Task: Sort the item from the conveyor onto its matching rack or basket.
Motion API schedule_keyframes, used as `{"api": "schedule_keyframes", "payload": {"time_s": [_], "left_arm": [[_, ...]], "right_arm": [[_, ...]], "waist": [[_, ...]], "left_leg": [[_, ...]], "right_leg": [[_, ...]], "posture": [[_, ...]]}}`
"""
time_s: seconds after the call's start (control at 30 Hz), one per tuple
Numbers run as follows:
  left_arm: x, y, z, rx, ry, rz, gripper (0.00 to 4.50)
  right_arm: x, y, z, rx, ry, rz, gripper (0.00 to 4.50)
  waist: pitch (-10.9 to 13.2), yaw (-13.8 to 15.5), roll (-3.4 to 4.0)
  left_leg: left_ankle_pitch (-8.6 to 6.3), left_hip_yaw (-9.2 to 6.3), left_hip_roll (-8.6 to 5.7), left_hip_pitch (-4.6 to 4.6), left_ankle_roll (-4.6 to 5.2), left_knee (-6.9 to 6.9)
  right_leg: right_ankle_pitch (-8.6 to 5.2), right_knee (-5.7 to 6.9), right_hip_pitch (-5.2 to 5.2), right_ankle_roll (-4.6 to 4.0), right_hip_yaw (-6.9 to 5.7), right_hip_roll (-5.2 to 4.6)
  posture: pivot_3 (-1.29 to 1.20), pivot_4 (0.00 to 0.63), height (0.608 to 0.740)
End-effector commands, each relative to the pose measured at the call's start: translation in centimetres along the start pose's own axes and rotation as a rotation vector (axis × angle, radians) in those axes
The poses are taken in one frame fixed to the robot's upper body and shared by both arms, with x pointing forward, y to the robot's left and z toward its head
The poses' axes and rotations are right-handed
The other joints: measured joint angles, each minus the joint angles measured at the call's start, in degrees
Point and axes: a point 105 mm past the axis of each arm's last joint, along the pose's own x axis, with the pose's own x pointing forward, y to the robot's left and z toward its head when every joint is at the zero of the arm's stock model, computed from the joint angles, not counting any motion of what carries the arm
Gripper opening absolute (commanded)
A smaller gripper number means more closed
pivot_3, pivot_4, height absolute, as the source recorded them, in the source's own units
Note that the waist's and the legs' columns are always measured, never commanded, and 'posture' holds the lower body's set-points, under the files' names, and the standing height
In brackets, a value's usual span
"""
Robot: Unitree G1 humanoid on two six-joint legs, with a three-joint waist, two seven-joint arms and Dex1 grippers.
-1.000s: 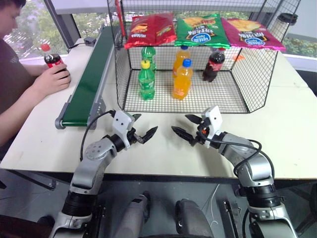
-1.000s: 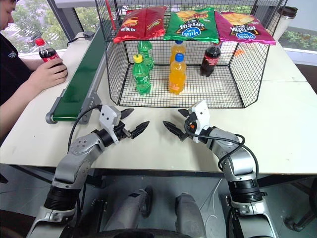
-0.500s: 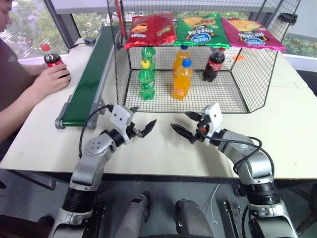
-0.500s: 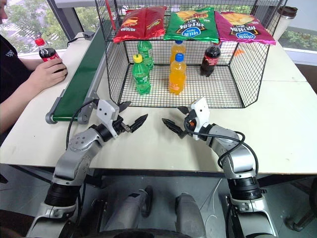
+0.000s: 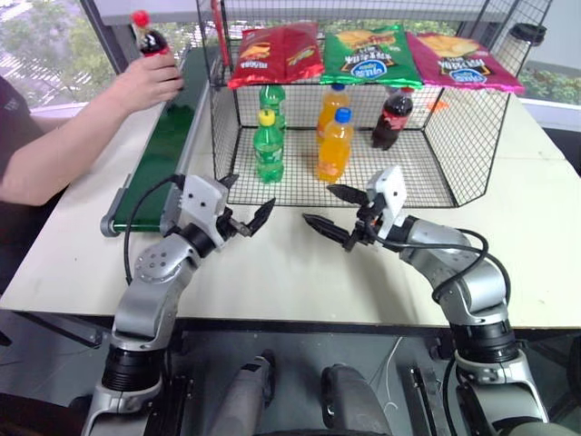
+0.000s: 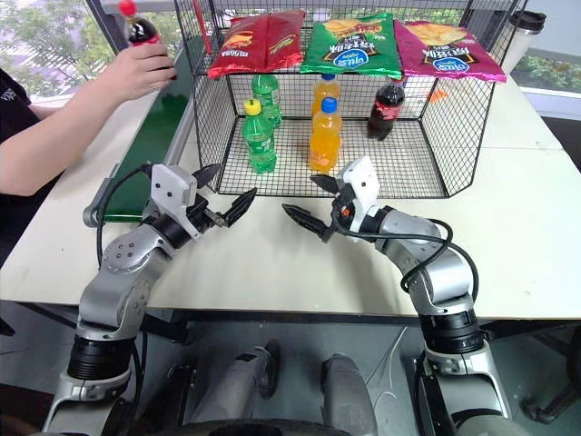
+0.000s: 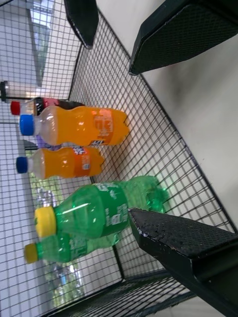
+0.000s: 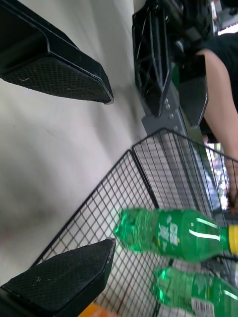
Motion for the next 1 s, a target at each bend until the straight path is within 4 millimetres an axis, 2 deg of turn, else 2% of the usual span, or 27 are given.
{"api": "schedule_keyframes", "payload": {"time_s": [0.03,0.37,0.67,0.8,0.87,1.0], "left_arm": [[-0.2,-0.4,1.1,0.030,-0.031,-0.007,4.50],[-0.4,-0.1,1.5,0.034,-0.039,0.010,4.50],[-1.7,2.3,4.6,0.032,-0.084,0.164,4.50],[-3.3,5.0,4.7,0.029,-0.074,0.316,4.50],[-4.3,7.2,4.6,0.034,-0.073,0.446,4.50],[-6.7,10.6,3.2,0.002,-0.049,0.650,4.50]], "right_arm": [[0.3,0.6,1.5,-0.040,-0.044,0.037,4.48],[0.2,0.7,1.5,-0.005,-0.047,0.050,4.48],[-0.2,2.6,2.9,-0.012,-0.055,0.174,4.48],[0.1,3.0,3.3,-0.017,-0.071,0.191,4.48],[0.2,2.8,3.3,-0.011,-0.077,0.184,4.48],[0.3,2.9,3.0,0.002,-0.075,0.184,4.48]], "waist": [[0.00,0.01,0.00],[0.00,0.02,0.00],[0.00,0.00,-0.01],[0.00,-0.08,-0.01],[0.00,-0.02,-0.01],[0.00,0.05,-0.02]], "left_leg": [[0.00,0.00,0.00,0.00,0.00,0.00],[0.00,0.00,0.00,0.00,0.00,0.00],[0.00,-0.02,0.00,-0.02,0.00,0.00],[0.00,-0.01,0.01,-0.01,0.00,0.00],[0.00,-0.02,0.02,-0.01,0.00,0.00],[0.00,-0.02,0.01,-0.01,0.00,0.01]], "right_leg": [[0.00,0.00,0.00,0.00,0.00,0.00],[0.00,-0.01,0.00,0.00,0.00,0.00],[0.00,-0.01,0.00,0.01,-0.01,0.01],[0.00,-0.01,-0.01,0.01,-0.01,0.02],[0.00,-0.01,0.00,0.01,-0.02,0.02],[0.01,-0.01,0.00,0.02,-0.02,0.02]], "posture": [[0.00,0.150,0.738],[0.00,0.150,0.738],[0.00,0.150,0.738],[0.00,0.150,0.738],[0.00,0.150,0.738],[0.00,0.150,0.738]]}}
